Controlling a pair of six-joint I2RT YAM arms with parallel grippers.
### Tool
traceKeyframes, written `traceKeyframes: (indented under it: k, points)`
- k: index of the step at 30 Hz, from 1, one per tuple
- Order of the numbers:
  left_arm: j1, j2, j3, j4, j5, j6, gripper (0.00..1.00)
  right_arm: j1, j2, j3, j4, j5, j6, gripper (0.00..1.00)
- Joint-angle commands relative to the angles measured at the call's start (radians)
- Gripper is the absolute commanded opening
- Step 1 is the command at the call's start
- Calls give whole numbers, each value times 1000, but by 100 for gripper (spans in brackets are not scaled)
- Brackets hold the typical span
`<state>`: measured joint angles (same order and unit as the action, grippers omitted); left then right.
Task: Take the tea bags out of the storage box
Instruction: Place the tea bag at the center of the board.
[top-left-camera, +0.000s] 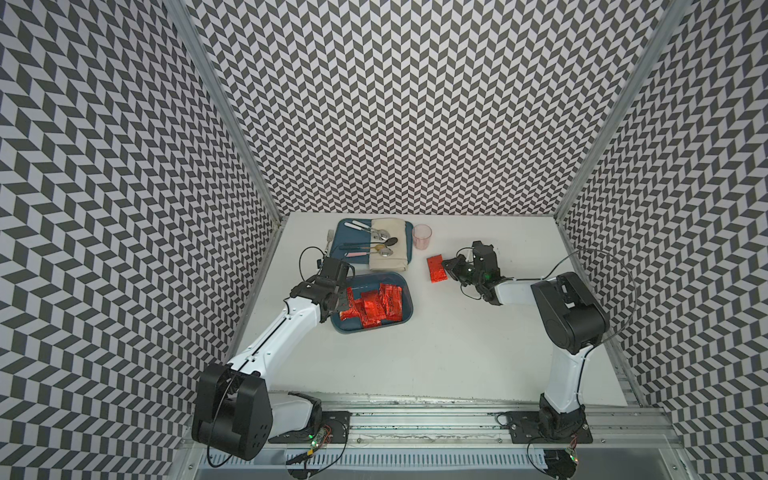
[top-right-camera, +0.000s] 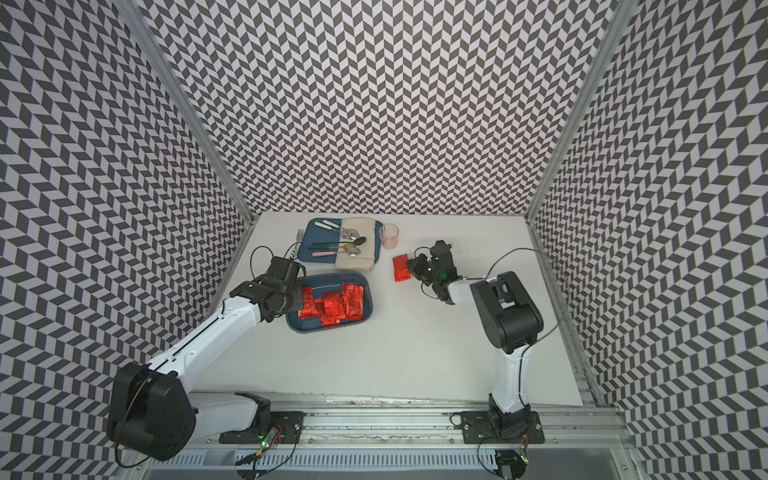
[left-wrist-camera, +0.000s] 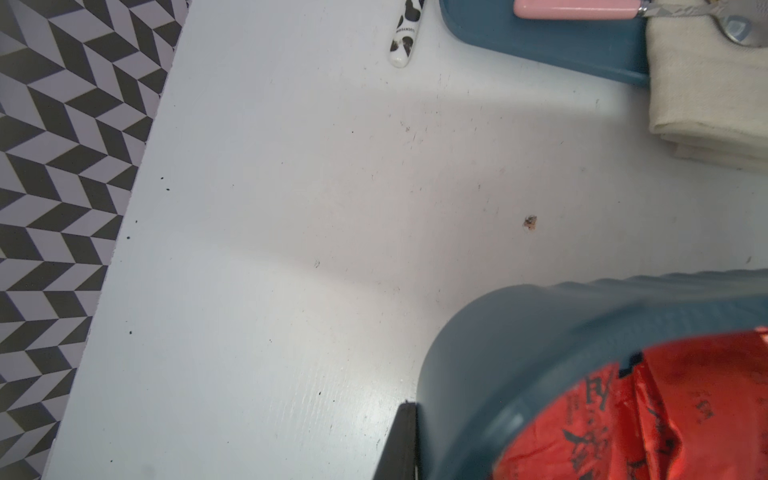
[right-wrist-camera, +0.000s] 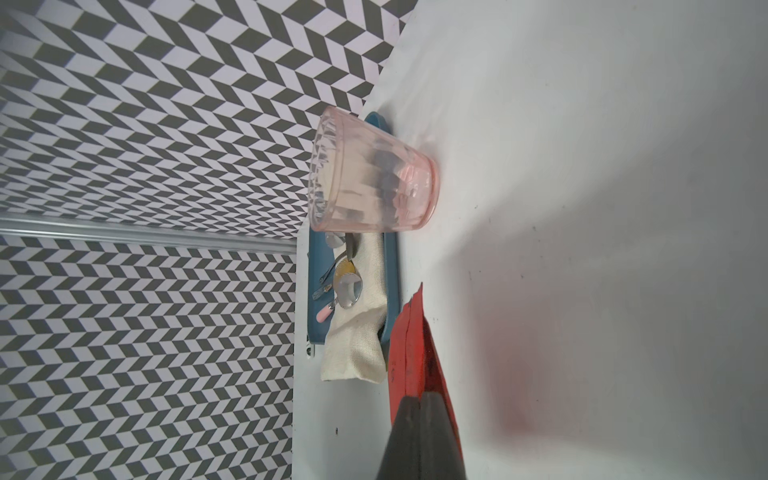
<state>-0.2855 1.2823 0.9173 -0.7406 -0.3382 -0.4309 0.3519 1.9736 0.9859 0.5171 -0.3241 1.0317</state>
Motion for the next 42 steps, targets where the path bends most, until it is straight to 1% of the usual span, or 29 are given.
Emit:
traceKeyframes:
  k: [1, 7, 13, 17, 19, 21, 24, 27, 31, 34, 37, 40, 42]
  points:
    - [5, -13, 1, 44, 21, 7, 0, 10, 36, -28, 116, 43, 85, 0]
    - [5, -12, -2, 47, 30, 9, 0, 32, 57, -36, 127, 67, 116, 0]
    - [5, -4, -2, 48, 37, 12, 0, 39, 43, -96, 184, 86, 181, 0]
    - [4, -6, -3, 49, 41, 12, 0, 44, 53, -79, 165, 73, 177, 0]
    - [5, -6, -3, 50, 41, 12, 0, 44, 53, -83, 164, 76, 176, 2]
    - [5, -7, -4, 52, 42, 12, 0, 44, 49, -88, 169, 75, 174, 4]
    - [5, -7, -4, 51, 44, 12, 0, 44, 45, -93, 162, 71, 167, 14]
    - [5, -6, -4, 52, 47, 14, 0, 42, 33, -100, 154, 69, 163, 21]
    - [5, -5, -3, 52, 48, 14, 0, 42, 13, -108, 148, 65, 159, 26]
    - [5, -7, -4, 52, 49, 14, 0, 40, -22, -114, 122, 76, 130, 29]
    - [5, -9, -4, 52, 50, 14, 0, 32, -83, -109, 61, 97, 55, 31]
    - [5, -10, -4, 55, 54, 15, 0, 30, -158, -73, -44, 77, -79, 32]
    - [5, -11, -4, 55, 58, 18, 0, 39, -209, -46, -87, 16, -174, 33]
